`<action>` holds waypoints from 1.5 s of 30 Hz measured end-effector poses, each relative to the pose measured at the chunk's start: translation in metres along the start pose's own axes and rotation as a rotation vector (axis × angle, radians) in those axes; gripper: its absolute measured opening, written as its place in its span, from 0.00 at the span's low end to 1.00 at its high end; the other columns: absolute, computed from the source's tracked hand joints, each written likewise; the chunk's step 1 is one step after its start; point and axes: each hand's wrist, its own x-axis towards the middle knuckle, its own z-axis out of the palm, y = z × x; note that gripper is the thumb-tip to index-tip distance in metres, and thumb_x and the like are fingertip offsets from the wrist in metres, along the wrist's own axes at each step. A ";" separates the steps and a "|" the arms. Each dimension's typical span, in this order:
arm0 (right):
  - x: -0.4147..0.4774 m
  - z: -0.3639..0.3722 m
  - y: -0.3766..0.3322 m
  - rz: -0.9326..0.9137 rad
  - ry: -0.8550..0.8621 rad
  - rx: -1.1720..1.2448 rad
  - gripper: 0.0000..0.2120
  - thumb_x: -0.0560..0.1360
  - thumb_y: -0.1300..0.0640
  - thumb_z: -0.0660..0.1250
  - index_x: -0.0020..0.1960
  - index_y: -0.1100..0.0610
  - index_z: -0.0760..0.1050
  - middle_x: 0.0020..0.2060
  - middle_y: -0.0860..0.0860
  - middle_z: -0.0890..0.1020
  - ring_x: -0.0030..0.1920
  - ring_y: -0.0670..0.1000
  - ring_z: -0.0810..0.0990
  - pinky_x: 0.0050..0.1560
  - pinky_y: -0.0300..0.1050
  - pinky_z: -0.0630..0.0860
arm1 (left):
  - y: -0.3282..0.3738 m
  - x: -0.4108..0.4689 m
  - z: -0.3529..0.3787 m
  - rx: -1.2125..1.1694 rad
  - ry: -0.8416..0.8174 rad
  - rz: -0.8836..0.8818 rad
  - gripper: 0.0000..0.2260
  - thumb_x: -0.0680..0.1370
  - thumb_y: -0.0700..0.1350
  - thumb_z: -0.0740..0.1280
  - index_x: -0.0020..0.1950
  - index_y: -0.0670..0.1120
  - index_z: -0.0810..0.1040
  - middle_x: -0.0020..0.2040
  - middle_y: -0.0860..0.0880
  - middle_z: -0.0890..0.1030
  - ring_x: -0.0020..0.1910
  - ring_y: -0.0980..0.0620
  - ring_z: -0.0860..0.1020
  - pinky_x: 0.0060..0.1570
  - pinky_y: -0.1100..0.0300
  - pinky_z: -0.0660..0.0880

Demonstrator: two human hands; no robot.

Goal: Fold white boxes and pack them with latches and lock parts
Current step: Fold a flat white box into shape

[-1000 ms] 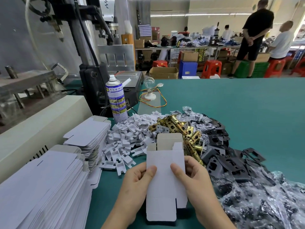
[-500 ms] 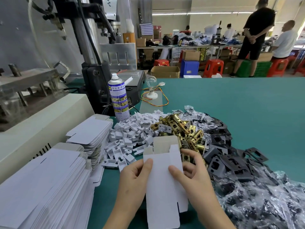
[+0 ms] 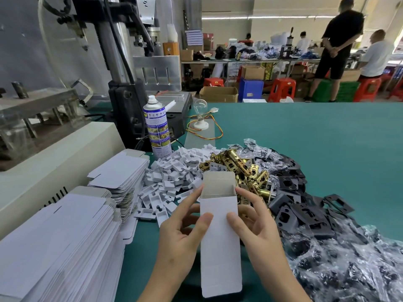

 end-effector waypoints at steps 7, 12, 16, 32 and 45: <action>-0.002 -0.002 0.000 0.021 -0.075 0.027 0.16 0.76 0.51 0.72 0.64 0.46 0.77 0.53 0.56 0.86 0.52 0.54 0.85 0.47 0.45 0.82 | -0.004 0.002 -0.004 0.100 -0.005 0.025 0.17 0.75 0.63 0.71 0.64 0.66 0.81 0.51 0.55 0.85 0.49 0.53 0.84 0.40 0.64 0.80; 0.000 -0.002 -0.002 0.074 -0.069 0.032 0.15 0.70 0.43 0.74 0.52 0.50 0.78 0.45 0.54 0.85 0.42 0.50 0.84 0.38 0.41 0.79 | -0.007 0.003 -0.005 0.081 -0.063 -0.049 0.16 0.76 0.64 0.70 0.59 0.59 0.83 0.48 0.51 0.86 0.43 0.55 0.83 0.39 0.60 0.79; 0.002 -0.004 0.000 0.095 -0.041 -0.052 0.15 0.72 0.40 0.74 0.43 0.52 0.77 0.36 0.54 0.78 0.37 0.48 0.76 0.35 0.38 0.73 | -0.009 0.004 -0.004 0.076 -0.105 -0.104 0.16 0.75 0.64 0.68 0.52 0.53 0.84 0.39 0.50 0.82 0.37 0.56 0.75 0.36 0.65 0.71; 0.004 -0.007 0.002 0.107 0.037 -0.112 0.18 0.72 0.43 0.72 0.37 0.57 0.74 0.33 0.50 0.76 0.35 0.48 0.74 0.34 0.39 0.71 | -0.009 0.003 -0.002 0.086 -0.099 -0.125 0.17 0.72 0.62 0.71 0.61 0.65 0.80 0.55 0.58 0.85 0.52 0.56 0.83 0.49 0.62 0.81; 0.002 -0.006 0.002 0.079 0.029 -0.077 0.16 0.73 0.45 0.72 0.38 0.58 0.76 0.35 0.51 0.78 0.37 0.46 0.75 0.36 0.37 0.73 | -0.015 0.006 -0.004 0.116 -0.108 -0.096 0.12 0.73 0.61 0.72 0.45 0.53 0.82 0.51 0.57 0.84 0.50 0.54 0.82 0.49 0.60 0.79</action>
